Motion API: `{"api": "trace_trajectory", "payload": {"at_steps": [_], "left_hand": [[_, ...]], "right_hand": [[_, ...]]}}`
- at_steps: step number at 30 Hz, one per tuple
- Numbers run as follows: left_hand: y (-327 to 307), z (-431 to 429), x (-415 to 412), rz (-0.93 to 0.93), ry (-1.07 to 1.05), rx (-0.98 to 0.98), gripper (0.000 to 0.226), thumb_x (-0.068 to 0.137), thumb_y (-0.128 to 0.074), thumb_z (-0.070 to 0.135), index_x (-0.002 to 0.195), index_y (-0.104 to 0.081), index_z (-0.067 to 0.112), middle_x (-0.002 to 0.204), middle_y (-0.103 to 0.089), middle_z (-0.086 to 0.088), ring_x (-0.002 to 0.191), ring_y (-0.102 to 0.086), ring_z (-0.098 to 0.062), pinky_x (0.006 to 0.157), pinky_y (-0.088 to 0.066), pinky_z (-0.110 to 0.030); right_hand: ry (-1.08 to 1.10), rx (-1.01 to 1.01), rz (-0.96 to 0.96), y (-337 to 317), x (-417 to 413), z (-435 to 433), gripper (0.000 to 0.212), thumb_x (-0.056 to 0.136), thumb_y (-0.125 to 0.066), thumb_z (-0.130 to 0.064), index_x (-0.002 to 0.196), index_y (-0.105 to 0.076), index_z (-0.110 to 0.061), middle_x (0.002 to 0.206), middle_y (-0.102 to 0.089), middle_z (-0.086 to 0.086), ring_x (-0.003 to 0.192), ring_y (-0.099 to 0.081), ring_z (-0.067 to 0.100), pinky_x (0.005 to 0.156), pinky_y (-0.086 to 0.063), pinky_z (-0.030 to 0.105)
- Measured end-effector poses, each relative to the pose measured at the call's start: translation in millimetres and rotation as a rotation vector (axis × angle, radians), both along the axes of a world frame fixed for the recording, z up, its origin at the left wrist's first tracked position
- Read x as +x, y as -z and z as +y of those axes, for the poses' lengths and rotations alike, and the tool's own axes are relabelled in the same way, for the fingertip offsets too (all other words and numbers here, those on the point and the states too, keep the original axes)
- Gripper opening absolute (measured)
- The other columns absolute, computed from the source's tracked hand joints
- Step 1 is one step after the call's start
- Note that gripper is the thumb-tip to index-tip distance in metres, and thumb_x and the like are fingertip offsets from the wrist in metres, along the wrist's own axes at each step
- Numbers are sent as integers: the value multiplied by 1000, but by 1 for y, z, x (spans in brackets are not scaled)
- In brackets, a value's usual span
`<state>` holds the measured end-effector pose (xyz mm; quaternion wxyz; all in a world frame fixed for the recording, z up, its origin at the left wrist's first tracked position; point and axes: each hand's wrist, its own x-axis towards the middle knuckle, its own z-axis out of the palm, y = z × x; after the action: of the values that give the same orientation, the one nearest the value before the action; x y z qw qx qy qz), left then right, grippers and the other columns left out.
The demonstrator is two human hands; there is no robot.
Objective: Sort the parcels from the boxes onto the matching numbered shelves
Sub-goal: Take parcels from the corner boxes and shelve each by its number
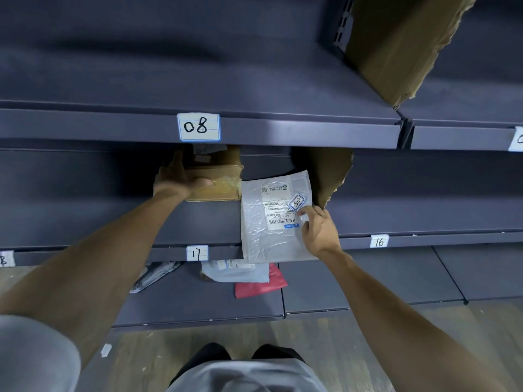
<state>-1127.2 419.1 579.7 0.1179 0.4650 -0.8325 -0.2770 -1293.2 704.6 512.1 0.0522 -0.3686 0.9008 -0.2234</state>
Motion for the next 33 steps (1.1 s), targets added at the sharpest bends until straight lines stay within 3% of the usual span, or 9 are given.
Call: {"api": "trace_trajectory", "payload": {"at_steps": [5, 10, 13, 16, 23, 27, 33], "left_hand": [[3, 2, -1, -44, -28, -39, 104, 74, -80, 55, 154, -22, 22, 148, -47, -16, 135, -41, -42, 102, -42, -47], [-1, 15, 2, -91, -5, -240, 101, 75, -81, 51, 153, -26, 16, 150, -34, -20, 135, -39, -42, 100, -42, -51], [-1, 21, 14, -74, 119, -411, 89, 76, -84, 38, 147, -37, 14, 144, -39, -25, 128, -41, -45, 99, -39, -57], [-2, 28, 29, -78, 212, -552, 71, 78, -81, 39, 138, -50, 19, 134, -48, -24, 121, -46, -45, 97, -40, -62], [-22, 56, 60, -148, 284, -475, 75, 84, -73, 31, 149, -40, 13, 130, -47, -25, 125, -44, -46, 102, -37, -65], [-31, 70, 71, -184, 340, -401, 76, 86, -72, 30, 151, -37, 13, 143, -40, -22, 136, -36, -42, 106, -34, -63], [-45, 96, 76, -223, 406, -291, 68, 93, -62, 36, 153, -32, 20, 139, -41, -16, 133, -39, -34, 111, -31, -59]], "right_hand": [[11, 1, 14, 2, -2, -1, 32, 94, -46, 0, 123, -59, -8, 125, -60, 10, 114, -48, 29, 91, -43, 35], [63, 62, -72, -11, 0, -2, 39, 96, -42, 2, 130, -56, -11, 134, -56, 8, 126, -46, 25, 98, -39, 27], [135, 15, -159, -23, 4, 0, 42, 94, -41, 7, 126, -59, -13, 135, -57, 7, 117, -57, 26, 91, -45, 27], [188, -20, -243, -36, 12, 7, 43, 93, -41, 8, 120, -62, -17, 133, -59, 8, 103, -63, 26, 82, -50, 27], [280, -69, -405, -73, 40, 26, 42, 91, -42, 11, 108, -61, -22, 118, -63, 7, 71, -57, 16, 46, -37, 13], [316, -114, -459, -93, 54, 41, 43, 88, -41, 12, 100, -60, -25, 108, -60, 3, 57, -50, 10, 46, -38, 21], [320, -147, -530, -110, 68, 71, 43, 86, -40, 12, 103, -64, -19, 105, -61, 2, 50, -44, 12, 42, -33, 18]]}}
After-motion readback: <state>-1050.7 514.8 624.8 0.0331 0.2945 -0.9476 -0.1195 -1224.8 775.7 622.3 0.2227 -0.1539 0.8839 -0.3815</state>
